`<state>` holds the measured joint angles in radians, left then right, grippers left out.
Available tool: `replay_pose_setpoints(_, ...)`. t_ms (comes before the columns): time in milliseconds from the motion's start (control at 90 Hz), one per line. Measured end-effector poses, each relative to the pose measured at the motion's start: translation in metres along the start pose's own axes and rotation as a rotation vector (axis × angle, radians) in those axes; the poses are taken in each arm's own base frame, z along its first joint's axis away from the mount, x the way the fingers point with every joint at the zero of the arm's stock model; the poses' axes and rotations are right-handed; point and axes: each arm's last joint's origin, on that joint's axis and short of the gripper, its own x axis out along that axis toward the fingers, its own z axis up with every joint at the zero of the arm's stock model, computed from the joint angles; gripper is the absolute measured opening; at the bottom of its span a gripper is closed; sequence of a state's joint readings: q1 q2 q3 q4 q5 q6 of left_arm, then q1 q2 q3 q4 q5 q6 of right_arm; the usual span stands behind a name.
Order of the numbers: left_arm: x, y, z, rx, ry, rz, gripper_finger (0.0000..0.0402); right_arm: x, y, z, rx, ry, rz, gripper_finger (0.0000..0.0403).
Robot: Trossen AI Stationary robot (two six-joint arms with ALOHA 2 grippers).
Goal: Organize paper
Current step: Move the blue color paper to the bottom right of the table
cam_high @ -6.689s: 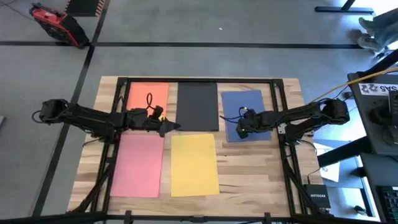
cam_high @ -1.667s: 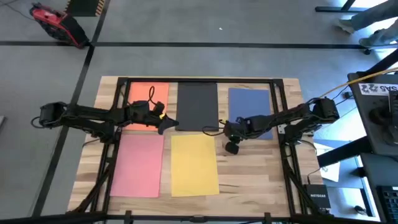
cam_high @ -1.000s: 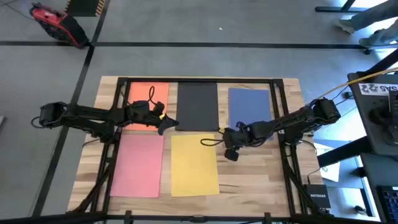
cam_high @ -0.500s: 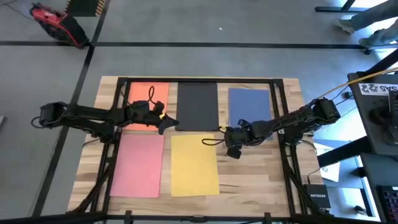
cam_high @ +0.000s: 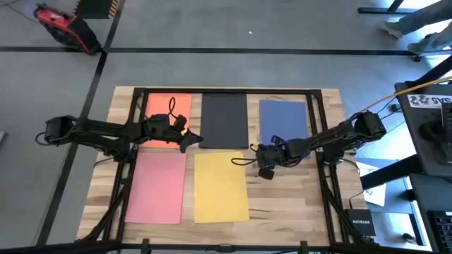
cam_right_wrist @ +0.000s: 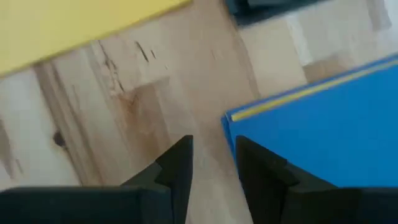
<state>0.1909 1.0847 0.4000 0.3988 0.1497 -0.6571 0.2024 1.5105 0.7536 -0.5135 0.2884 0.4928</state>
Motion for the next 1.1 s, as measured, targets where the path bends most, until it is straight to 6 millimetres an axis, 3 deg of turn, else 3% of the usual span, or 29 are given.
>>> replay_pose_setpoints(433,0.0000,0.0004,0.0003,0.010,-0.012,0.015,0.0000,-0.0001,-0.0027,-0.0039,-0.009,0.034,-0.038,0.0114)
replay_pose_setpoints(789,0.0000,0.0007,0.0006,0.014,-0.021,0.028,0.0000,-0.0002,-0.0041,-0.0044,-0.011,0.027,-0.072,0.0195)
replay_pose_setpoints(1100,0.0000,0.0009,0.0007,0.028,-0.026,0.035,0.0000,0.0018,-0.0032,-0.0031,-0.083,-0.009,-0.069,0.0204)
